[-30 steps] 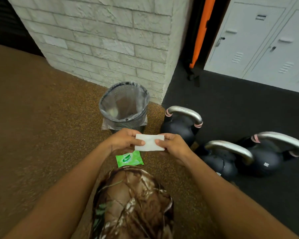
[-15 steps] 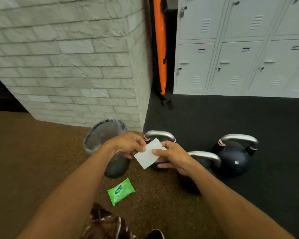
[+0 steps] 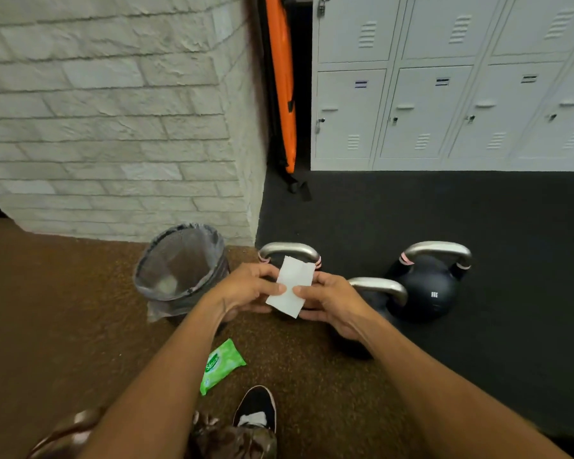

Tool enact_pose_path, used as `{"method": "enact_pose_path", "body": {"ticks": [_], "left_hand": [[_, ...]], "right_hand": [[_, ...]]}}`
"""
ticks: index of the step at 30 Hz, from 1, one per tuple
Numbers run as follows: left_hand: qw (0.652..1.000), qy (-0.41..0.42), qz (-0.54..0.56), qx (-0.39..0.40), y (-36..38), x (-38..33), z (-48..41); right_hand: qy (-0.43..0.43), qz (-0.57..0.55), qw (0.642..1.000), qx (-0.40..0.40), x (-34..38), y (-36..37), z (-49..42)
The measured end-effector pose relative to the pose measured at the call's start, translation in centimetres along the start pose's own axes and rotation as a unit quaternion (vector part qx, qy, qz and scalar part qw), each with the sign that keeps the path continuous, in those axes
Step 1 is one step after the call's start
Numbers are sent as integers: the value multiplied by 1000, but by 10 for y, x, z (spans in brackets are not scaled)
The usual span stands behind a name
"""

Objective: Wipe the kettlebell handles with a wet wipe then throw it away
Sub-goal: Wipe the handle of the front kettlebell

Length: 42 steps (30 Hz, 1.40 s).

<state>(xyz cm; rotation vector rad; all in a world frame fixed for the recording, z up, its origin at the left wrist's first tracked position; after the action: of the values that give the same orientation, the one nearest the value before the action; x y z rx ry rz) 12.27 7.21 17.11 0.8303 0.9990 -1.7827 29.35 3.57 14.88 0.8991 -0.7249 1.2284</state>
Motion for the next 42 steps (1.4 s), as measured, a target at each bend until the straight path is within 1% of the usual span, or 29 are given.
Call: {"method": "enact_pose_path", "body": {"ticks": [3,7,11,16,20,24,28,31,33,36,39,40,41,42], "left_hand": [[998,-10,65,11,10,-1,3],[986,-32,160,27,24,-6,8],[979,-28,198,39,41,-11,9],[980,-14,194,35,57,-21,-3],[981,-8,190,30,68,-26,-19],[989,3,149,20,83,-18,-43],[988,14,153,-4,95,-11,-63],[987,25,158,-27,106,-14,-73],[986,27,163,-34,112,-14,-78],[988,32,149,-35,116,-12,-82],[989,34,139,-43,116,-9,-86],[989,32,140,-46,116,-8,-86],[988,30,140,-49,116,-7,-88],[989,28,139,-53,116,-6,-89]], "right_hand": [[-17,-20,999,-21,3,-8,0],[-42,-44,997,-36,8,-17,1],[-71,-37,997,-20,20,-35,4],[-93,18,995,-12,29,-63,0],[-73,-26,997,5,30,-79,-8],[-98,9,995,-24,17,-91,-32],[-100,7,994,-53,7,-105,-53],[-120,10,990,-74,10,-113,-61],[-133,20,988,-76,10,-118,-67],[-130,38,988,-78,7,-124,-74],[-128,47,986,-97,4,-125,-77],[-134,59,984,-105,3,-124,-77],[-149,94,978,-115,2,-124,-77],[-173,160,964,-126,2,-125,-76]]}}
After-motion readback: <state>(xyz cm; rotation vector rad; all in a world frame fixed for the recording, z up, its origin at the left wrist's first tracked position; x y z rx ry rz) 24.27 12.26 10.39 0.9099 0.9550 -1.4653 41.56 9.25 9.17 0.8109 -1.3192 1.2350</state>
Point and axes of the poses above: each hand's wrist, its own z-axis away from the middle knuckle, its own y-axis out of the palm, x = y × z, the point moved 4 cm from there along -z, towards the middle knuckle, and after that the axes turned 11 degrees about -x, right-handed, at the moved point
